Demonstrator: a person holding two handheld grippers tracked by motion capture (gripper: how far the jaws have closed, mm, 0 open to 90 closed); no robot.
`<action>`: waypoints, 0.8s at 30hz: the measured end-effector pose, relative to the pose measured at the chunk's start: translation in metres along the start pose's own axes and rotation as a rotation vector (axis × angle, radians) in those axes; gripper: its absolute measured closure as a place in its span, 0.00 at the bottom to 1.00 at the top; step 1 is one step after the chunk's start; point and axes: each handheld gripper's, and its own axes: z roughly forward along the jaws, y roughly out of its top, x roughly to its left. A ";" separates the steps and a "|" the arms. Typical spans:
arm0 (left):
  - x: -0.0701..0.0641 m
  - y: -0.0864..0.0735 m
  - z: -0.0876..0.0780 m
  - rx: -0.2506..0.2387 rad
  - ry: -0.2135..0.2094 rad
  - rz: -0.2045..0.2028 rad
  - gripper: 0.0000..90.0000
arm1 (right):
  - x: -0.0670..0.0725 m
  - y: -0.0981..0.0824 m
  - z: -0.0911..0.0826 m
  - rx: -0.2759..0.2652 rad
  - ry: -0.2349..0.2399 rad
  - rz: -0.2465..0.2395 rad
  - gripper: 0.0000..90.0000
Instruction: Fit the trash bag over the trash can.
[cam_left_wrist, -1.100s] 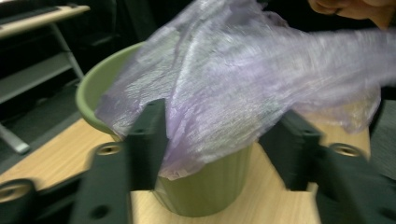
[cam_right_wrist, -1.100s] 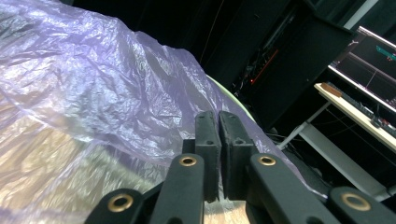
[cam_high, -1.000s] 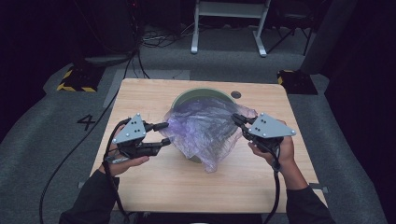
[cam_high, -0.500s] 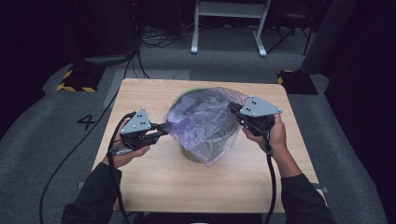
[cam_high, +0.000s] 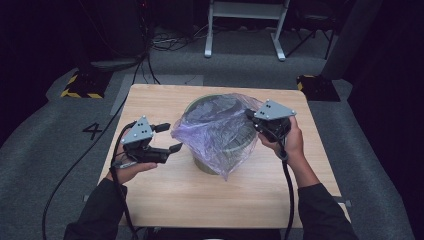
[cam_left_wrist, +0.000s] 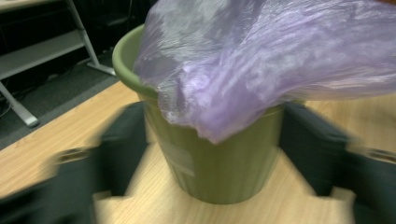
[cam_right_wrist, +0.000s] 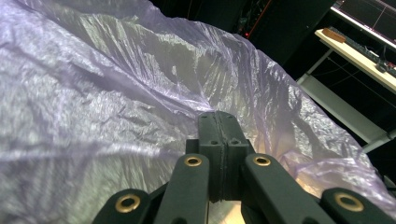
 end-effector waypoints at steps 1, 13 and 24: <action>-0.004 0.001 -0.004 -0.008 -0.005 0.012 0.21 | 0.000 0.000 0.000 0.001 -0.002 0.000 1.00; -0.047 0.044 -0.017 -0.064 -0.115 0.058 0.17 | 0.010 0.009 -0.003 -0.014 0.000 -0.016 1.00; -0.056 0.080 0.040 0.131 -0.017 0.116 0.30 | 0.022 0.014 -0.012 -0.050 0.015 -0.037 0.93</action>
